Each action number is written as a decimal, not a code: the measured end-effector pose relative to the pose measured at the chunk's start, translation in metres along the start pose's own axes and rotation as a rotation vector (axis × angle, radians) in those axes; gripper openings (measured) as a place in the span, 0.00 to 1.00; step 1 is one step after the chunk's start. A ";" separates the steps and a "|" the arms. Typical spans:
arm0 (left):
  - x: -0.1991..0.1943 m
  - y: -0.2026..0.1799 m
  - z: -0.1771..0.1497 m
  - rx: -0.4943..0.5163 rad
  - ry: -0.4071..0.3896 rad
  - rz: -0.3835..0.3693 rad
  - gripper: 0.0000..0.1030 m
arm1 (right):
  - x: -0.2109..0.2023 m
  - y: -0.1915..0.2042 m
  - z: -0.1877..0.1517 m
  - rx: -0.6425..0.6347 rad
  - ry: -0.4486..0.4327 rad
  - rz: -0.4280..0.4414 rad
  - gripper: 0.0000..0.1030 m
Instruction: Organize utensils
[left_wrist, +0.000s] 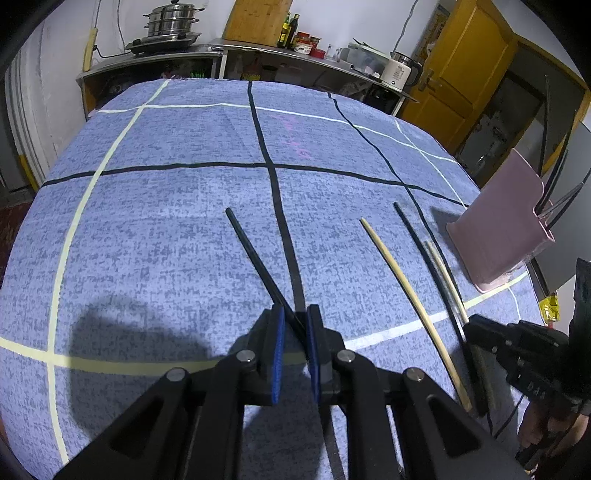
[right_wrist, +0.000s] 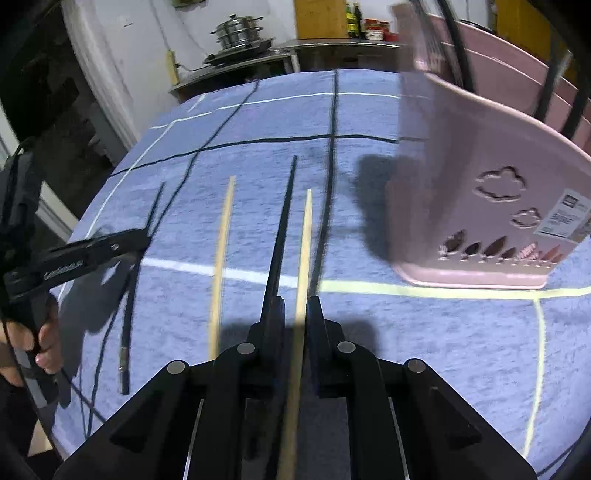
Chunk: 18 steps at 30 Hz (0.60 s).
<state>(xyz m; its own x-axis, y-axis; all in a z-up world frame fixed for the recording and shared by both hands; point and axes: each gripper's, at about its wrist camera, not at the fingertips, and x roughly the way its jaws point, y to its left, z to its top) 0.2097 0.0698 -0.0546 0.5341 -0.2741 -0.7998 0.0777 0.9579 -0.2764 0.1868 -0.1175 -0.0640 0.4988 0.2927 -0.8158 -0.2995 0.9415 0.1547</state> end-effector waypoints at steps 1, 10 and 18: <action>0.000 0.000 0.000 0.004 0.003 -0.009 0.14 | 0.000 0.004 -0.001 -0.014 -0.002 -0.001 0.11; 0.003 -0.007 0.001 0.014 0.005 -0.026 0.14 | -0.012 0.012 0.017 -0.009 -0.092 0.025 0.13; 0.006 -0.005 0.004 -0.016 0.006 -0.030 0.14 | 0.014 0.026 0.037 -0.030 -0.060 0.044 0.13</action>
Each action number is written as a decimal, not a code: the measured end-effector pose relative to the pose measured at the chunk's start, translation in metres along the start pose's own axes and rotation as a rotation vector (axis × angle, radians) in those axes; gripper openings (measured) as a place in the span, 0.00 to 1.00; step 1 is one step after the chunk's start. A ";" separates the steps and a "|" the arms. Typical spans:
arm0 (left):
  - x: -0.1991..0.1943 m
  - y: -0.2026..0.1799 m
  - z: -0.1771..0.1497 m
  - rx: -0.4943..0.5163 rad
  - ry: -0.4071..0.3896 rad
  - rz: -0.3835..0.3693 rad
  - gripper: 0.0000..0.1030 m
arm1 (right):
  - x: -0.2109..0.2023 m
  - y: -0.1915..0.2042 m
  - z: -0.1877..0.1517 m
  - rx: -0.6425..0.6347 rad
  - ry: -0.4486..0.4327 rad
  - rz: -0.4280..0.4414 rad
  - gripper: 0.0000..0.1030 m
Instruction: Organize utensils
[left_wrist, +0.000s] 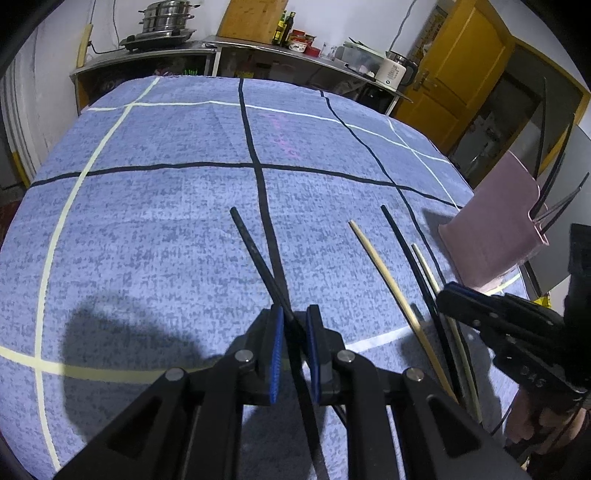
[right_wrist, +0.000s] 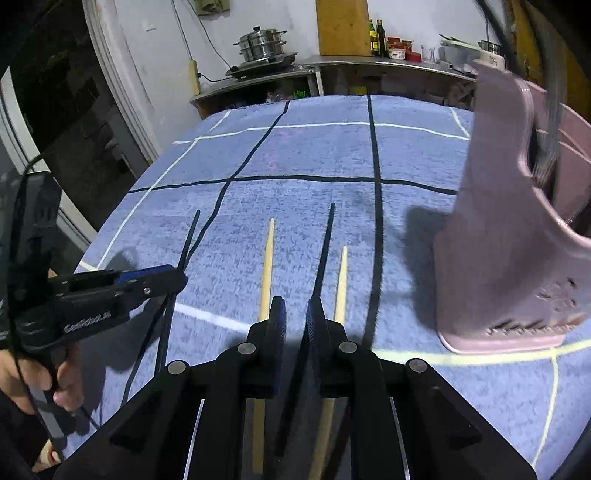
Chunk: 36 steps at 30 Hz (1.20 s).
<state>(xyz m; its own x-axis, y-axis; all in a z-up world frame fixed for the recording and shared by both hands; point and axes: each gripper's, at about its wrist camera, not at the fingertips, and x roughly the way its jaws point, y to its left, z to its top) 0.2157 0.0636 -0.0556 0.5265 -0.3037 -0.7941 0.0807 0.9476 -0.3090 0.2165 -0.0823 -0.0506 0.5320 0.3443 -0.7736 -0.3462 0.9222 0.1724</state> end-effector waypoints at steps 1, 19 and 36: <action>0.000 0.000 0.000 -0.008 0.000 -0.001 0.14 | 0.005 0.000 0.001 0.002 0.005 -0.007 0.13; 0.014 -0.009 0.017 -0.084 -0.006 0.079 0.14 | 0.030 -0.004 0.019 0.006 0.041 -0.070 0.10; -0.017 -0.022 0.013 -0.039 -0.034 0.038 0.06 | -0.017 0.011 0.020 -0.006 -0.023 -0.012 0.05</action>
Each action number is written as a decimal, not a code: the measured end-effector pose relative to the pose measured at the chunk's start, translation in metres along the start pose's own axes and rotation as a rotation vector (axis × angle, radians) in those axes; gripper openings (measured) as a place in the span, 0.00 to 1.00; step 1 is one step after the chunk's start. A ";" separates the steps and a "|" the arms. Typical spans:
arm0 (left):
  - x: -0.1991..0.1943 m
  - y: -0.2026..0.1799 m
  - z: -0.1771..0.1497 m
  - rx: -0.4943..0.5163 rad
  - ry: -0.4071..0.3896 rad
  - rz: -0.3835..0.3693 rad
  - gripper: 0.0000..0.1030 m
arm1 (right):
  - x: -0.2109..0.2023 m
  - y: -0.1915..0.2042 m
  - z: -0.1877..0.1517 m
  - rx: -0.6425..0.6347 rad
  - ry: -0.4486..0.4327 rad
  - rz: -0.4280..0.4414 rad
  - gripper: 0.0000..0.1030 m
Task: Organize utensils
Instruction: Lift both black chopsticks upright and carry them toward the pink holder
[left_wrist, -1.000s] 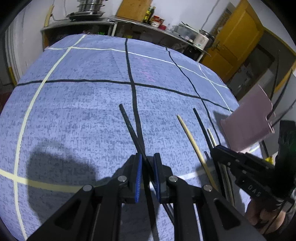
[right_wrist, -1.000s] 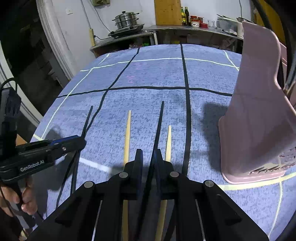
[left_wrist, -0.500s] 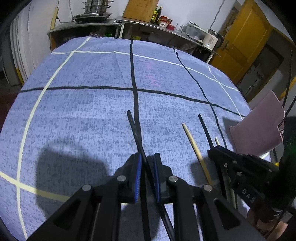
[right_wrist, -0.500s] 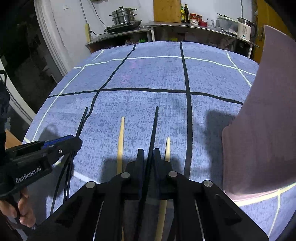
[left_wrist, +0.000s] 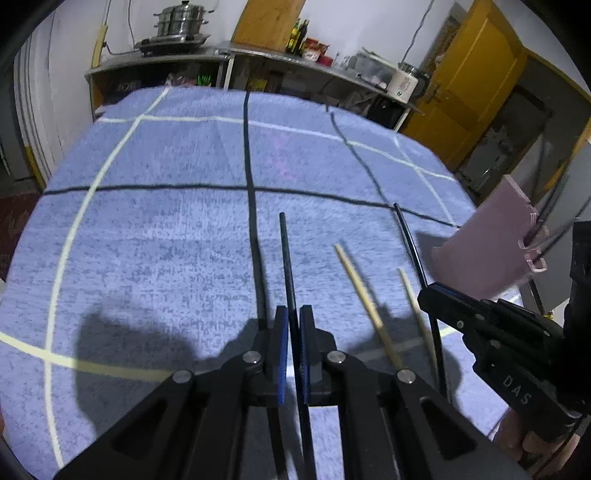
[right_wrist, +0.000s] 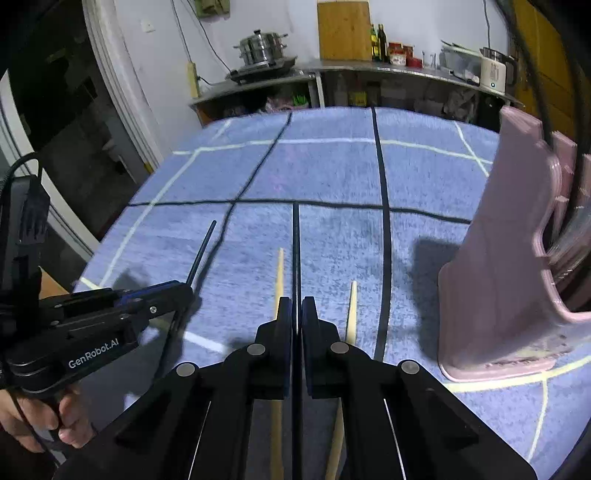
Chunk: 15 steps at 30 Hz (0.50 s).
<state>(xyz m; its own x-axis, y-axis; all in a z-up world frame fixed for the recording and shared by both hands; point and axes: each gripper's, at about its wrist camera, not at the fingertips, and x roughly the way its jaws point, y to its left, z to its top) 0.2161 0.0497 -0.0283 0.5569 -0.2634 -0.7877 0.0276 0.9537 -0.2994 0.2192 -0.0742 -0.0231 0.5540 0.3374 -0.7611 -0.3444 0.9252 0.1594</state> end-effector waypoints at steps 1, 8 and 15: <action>-0.006 -0.002 0.000 0.004 -0.009 -0.006 0.06 | -0.007 0.001 0.000 -0.003 -0.011 0.002 0.05; -0.053 -0.017 -0.002 0.043 -0.069 -0.048 0.05 | -0.057 0.004 -0.001 -0.002 -0.091 0.018 0.05; -0.092 -0.037 -0.003 0.083 -0.121 -0.092 0.05 | -0.099 0.002 -0.005 0.014 -0.154 0.033 0.05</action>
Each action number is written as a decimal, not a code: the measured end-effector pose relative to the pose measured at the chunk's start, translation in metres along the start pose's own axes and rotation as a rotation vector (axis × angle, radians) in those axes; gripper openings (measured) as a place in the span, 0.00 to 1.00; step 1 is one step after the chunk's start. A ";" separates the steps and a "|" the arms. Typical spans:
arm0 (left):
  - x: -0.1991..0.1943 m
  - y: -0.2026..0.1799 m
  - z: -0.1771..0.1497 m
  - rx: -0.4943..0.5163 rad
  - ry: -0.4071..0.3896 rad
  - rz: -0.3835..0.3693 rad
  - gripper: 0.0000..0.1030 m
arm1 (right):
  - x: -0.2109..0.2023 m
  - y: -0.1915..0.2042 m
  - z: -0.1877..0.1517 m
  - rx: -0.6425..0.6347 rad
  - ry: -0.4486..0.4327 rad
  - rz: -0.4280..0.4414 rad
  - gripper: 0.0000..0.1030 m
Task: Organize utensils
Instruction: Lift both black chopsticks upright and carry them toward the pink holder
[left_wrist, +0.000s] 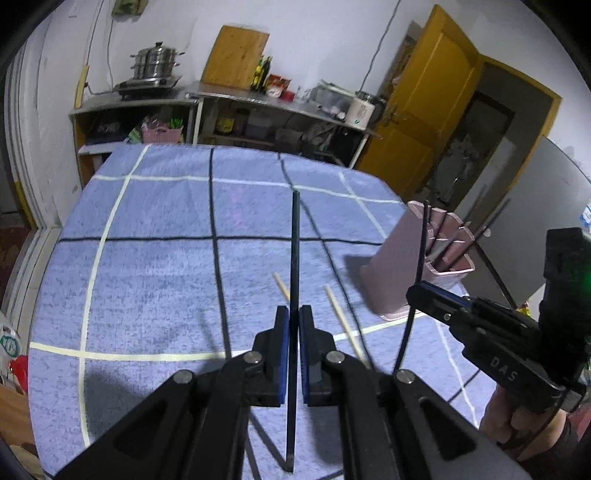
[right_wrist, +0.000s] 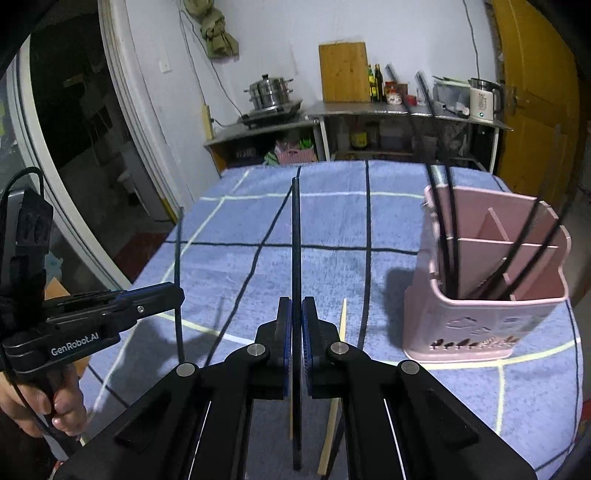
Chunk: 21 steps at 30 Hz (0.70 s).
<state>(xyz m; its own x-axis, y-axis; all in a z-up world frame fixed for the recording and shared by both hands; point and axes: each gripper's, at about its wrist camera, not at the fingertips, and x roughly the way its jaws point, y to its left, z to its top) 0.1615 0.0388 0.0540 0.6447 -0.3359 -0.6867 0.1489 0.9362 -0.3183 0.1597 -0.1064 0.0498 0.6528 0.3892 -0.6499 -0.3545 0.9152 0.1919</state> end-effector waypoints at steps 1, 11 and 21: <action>-0.004 -0.003 0.001 0.006 -0.006 -0.004 0.05 | -0.005 -0.001 0.000 0.002 -0.009 -0.001 0.05; -0.028 -0.028 0.014 0.050 -0.042 -0.059 0.05 | -0.044 -0.015 0.005 0.034 -0.075 -0.011 0.05; -0.030 -0.063 0.034 0.105 -0.045 -0.117 0.05 | -0.077 -0.035 0.009 0.055 -0.125 -0.037 0.05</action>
<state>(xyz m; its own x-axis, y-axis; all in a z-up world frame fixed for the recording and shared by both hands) 0.1581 -0.0064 0.1164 0.6508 -0.4408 -0.6182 0.3013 0.8973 -0.3227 0.1276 -0.1676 0.0999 0.7444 0.3624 -0.5609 -0.2938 0.9320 0.2122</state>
